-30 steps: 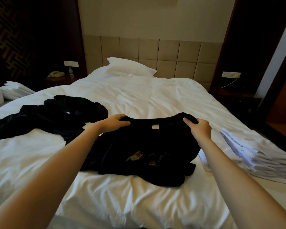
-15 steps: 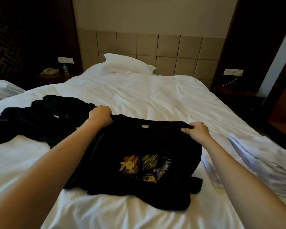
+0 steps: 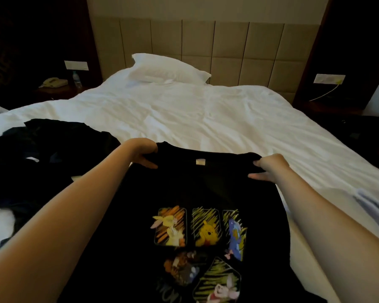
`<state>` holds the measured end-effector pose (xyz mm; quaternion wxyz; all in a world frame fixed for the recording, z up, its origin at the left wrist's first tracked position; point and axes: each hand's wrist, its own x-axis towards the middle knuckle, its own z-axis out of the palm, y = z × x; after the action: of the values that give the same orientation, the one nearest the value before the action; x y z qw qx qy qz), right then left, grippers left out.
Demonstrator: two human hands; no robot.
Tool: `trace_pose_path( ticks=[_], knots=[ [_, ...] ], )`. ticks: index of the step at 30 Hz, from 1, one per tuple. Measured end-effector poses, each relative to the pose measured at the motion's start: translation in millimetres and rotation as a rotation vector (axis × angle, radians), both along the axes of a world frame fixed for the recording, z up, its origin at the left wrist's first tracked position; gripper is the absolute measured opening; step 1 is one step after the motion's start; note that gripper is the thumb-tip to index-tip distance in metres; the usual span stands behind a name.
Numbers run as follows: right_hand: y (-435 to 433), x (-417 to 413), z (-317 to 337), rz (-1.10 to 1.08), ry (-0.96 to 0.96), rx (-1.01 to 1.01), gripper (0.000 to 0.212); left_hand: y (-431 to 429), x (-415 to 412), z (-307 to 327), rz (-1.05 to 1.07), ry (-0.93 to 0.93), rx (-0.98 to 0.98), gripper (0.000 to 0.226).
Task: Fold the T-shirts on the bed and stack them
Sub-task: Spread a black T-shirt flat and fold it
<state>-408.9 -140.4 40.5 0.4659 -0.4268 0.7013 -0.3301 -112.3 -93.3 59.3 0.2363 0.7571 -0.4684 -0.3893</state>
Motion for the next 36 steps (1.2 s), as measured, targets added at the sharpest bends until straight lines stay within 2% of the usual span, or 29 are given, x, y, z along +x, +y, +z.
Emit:
trace_pose_path(
  ticks=[3,6,9,12,17,24,28,31,34,36],
  knots=[
    [-33.2,17.6,-15.4,-0.048,0.025,-0.081,0.029,-40.1,2.4,-17.9,0.059,-0.192,-0.1,0.017],
    [-69.2,39.4,-23.4,-0.027,0.173,-0.389,0.028,-77.8,7.2,-30.9,0.18,-0.393,-0.359,0.031],
    [-91.0,60.4,-25.7,0.234,0.218,-0.502,0.057,-103.4,13.7,-39.2,0.107,-0.285,-0.474,0.053],
    [-92.0,67.5,-42.0,0.39,0.261,-0.478,0.067,-103.6,18.0,-59.4,0.009,-0.344,-0.431,0.065],
    [-50.3,59.8,-79.5,0.505,0.338,-0.404,0.059,-64.9,14.4,-98.7,-0.014,-0.452,-0.307,0.062],
    [27.9,43.3,-96.6,0.534,0.509,-0.441,0.049,27.5,-12.6,-122.6,-0.113,-0.472,-0.325,0.056],
    [77.5,39.5,-111.3,0.43,0.505,-0.476,0.045,81.7,-23.9,-134.0,-0.145,-0.465,-0.272,0.054],
    [117.5,42.2,-124.7,0.152,0.438,-0.514,0.046,120.4,-32.3,-138.8,-0.13,-0.431,-0.263,0.05],
    [158.7,44.3,-131.8,-0.238,0.225,-0.463,0.047,157.9,-41.6,-141.3,-0.098,-0.452,-0.315,0.05],
    [181.3,46.7,-128.5,-0.342,0.034,-0.339,0.048,175.6,-42.4,-143.2,-0.028,-0.507,-0.346,0.052]
  ],
)
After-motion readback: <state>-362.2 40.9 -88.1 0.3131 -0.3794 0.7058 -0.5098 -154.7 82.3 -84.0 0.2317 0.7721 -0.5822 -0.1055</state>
